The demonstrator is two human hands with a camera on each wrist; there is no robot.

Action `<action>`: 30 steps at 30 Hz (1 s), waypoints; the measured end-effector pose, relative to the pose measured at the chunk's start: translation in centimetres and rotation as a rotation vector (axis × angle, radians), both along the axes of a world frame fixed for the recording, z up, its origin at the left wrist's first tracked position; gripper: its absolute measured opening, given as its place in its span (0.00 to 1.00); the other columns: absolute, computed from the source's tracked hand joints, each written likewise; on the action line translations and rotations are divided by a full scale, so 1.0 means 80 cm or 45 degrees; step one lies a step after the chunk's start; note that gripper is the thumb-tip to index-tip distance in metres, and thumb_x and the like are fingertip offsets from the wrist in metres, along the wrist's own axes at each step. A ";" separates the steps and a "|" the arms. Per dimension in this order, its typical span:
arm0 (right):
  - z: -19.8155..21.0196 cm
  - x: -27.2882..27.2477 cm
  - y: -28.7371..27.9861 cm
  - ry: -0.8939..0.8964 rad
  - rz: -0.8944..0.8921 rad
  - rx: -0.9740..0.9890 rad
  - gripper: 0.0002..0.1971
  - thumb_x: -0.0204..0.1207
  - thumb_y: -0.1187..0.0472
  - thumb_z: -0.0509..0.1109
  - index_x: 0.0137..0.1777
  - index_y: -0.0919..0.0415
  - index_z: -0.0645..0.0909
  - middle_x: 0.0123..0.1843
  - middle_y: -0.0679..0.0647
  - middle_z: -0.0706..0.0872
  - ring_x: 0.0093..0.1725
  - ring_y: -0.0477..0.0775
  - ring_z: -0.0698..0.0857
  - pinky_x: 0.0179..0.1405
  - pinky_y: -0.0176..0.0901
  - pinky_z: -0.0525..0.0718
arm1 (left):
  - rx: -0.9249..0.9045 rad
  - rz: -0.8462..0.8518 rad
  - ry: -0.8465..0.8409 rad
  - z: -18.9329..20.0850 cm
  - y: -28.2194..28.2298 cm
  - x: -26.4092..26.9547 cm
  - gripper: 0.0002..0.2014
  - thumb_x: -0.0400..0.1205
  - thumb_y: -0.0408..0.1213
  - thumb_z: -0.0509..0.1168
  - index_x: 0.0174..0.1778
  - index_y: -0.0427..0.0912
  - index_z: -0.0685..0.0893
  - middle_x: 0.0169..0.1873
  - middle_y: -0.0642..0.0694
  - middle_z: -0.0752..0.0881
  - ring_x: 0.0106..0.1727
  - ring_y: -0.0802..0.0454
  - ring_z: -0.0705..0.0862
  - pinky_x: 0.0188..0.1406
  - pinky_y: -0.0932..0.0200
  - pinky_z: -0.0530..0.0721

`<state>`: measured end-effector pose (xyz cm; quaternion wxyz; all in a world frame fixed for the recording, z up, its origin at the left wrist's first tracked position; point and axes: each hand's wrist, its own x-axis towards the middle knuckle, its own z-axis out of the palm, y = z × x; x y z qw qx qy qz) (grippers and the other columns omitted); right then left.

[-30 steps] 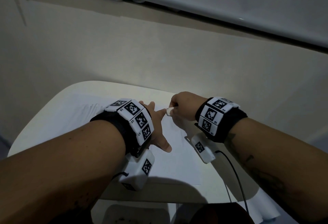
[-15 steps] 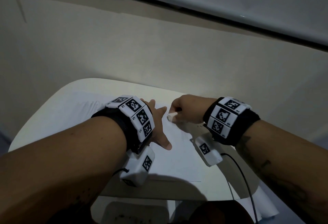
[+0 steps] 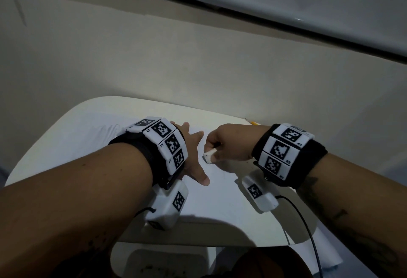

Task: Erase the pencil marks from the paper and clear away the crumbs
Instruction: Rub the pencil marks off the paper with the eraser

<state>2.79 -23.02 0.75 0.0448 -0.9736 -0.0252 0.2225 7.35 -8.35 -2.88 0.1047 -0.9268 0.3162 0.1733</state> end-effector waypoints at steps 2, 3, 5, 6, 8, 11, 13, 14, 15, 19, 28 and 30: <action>-0.003 0.011 0.000 -0.107 -0.038 -0.051 0.12 0.79 0.42 0.69 0.55 0.47 0.82 0.49 0.42 0.85 0.52 0.49 0.84 0.57 0.49 0.82 | 0.008 0.010 0.011 0.001 0.001 0.000 0.66 0.54 0.83 0.65 0.85 0.58 0.46 0.81 0.42 0.60 0.80 0.33 0.62 0.72 0.31 0.69; -0.004 0.017 -0.001 -0.158 -0.076 -0.054 0.12 0.80 0.43 0.68 0.56 0.48 0.82 0.49 0.43 0.85 0.53 0.50 0.84 0.57 0.50 0.82 | 0.019 0.018 0.023 0.002 0.001 0.000 0.67 0.54 0.83 0.65 0.85 0.59 0.44 0.83 0.43 0.57 0.82 0.33 0.60 0.73 0.30 0.66; -0.005 0.022 -0.003 -0.194 -0.129 -0.004 0.12 0.80 0.44 0.68 0.55 0.50 0.82 0.48 0.43 0.84 0.53 0.50 0.84 0.56 0.48 0.82 | 0.030 0.025 0.035 0.004 0.001 0.000 0.68 0.54 0.83 0.64 0.85 0.60 0.41 0.84 0.44 0.54 0.83 0.32 0.57 0.74 0.29 0.64; -0.005 0.021 -0.005 -0.188 -0.127 0.011 0.12 0.80 0.43 0.68 0.54 0.49 0.83 0.47 0.42 0.84 0.52 0.49 0.85 0.55 0.48 0.83 | 0.029 0.026 0.039 0.004 0.001 0.001 0.68 0.54 0.83 0.64 0.85 0.60 0.41 0.84 0.44 0.54 0.83 0.32 0.57 0.74 0.29 0.64; -0.004 0.014 -0.008 -0.128 -0.090 0.011 0.11 0.79 0.41 0.68 0.51 0.46 0.83 0.46 0.41 0.85 0.50 0.47 0.85 0.55 0.48 0.84 | 0.023 0.025 0.038 0.003 0.001 0.000 0.67 0.54 0.83 0.65 0.85 0.59 0.42 0.83 0.43 0.56 0.82 0.33 0.59 0.73 0.30 0.66; 0.001 0.004 -0.008 -0.004 -0.025 -0.020 0.10 0.77 0.40 0.70 0.52 0.43 0.84 0.49 0.39 0.87 0.50 0.45 0.85 0.55 0.46 0.84 | 0.005 0.006 -0.004 0.001 -0.001 -0.001 0.66 0.55 0.83 0.65 0.86 0.57 0.45 0.80 0.43 0.61 0.79 0.33 0.63 0.71 0.32 0.69; 0.000 0.010 -0.005 -0.027 -0.036 -0.016 0.10 0.77 0.42 0.71 0.53 0.45 0.84 0.50 0.41 0.87 0.52 0.47 0.85 0.56 0.46 0.83 | 0.006 0.003 -0.010 0.000 0.000 -0.001 0.66 0.55 0.83 0.64 0.86 0.57 0.45 0.80 0.43 0.61 0.79 0.33 0.64 0.71 0.32 0.69; -0.001 0.015 -0.005 -0.069 -0.058 -0.013 0.11 0.78 0.43 0.70 0.54 0.47 0.83 0.50 0.42 0.86 0.52 0.48 0.85 0.57 0.47 0.83 | 0.005 0.000 -0.010 0.000 0.000 -0.001 0.67 0.54 0.84 0.64 0.85 0.58 0.45 0.80 0.43 0.61 0.78 0.33 0.65 0.70 0.32 0.70; -0.002 0.020 -0.005 -0.117 -0.089 -0.006 0.12 0.80 0.44 0.69 0.55 0.49 0.83 0.51 0.44 0.86 0.53 0.49 0.84 0.57 0.48 0.82 | 0.003 -0.002 -0.010 0.000 0.001 0.000 0.67 0.53 0.84 0.63 0.85 0.58 0.46 0.79 0.43 0.62 0.77 0.33 0.66 0.69 0.32 0.71; -0.002 0.020 -0.008 -0.165 -0.122 0.030 0.13 0.81 0.43 0.67 0.54 0.50 0.82 0.48 0.42 0.84 0.51 0.48 0.84 0.55 0.47 0.83 | 0.004 -0.001 0.006 0.002 0.002 0.001 0.68 0.52 0.85 0.62 0.85 0.59 0.45 0.79 0.43 0.62 0.77 0.33 0.65 0.69 0.31 0.71; 0.001 0.017 -0.004 -0.087 -0.095 -0.009 0.12 0.80 0.43 0.69 0.55 0.48 0.82 0.49 0.42 0.84 0.52 0.47 0.84 0.55 0.46 0.81 | 0.024 0.008 0.009 0.004 0.000 -0.001 0.67 0.56 0.83 0.65 0.86 0.57 0.43 0.83 0.42 0.57 0.81 0.33 0.60 0.73 0.31 0.66; -0.001 0.024 -0.003 -0.145 -0.146 0.024 0.13 0.81 0.43 0.68 0.56 0.50 0.82 0.50 0.44 0.84 0.53 0.49 0.84 0.55 0.46 0.81 | 0.024 0.012 0.021 0.005 0.001 -0.001 0.67 0.56 0.83 0.65 0.86 0.58 0.41 0.84 0.43 0.55 0.81 0.33 0.59 0.74 0.30 0.64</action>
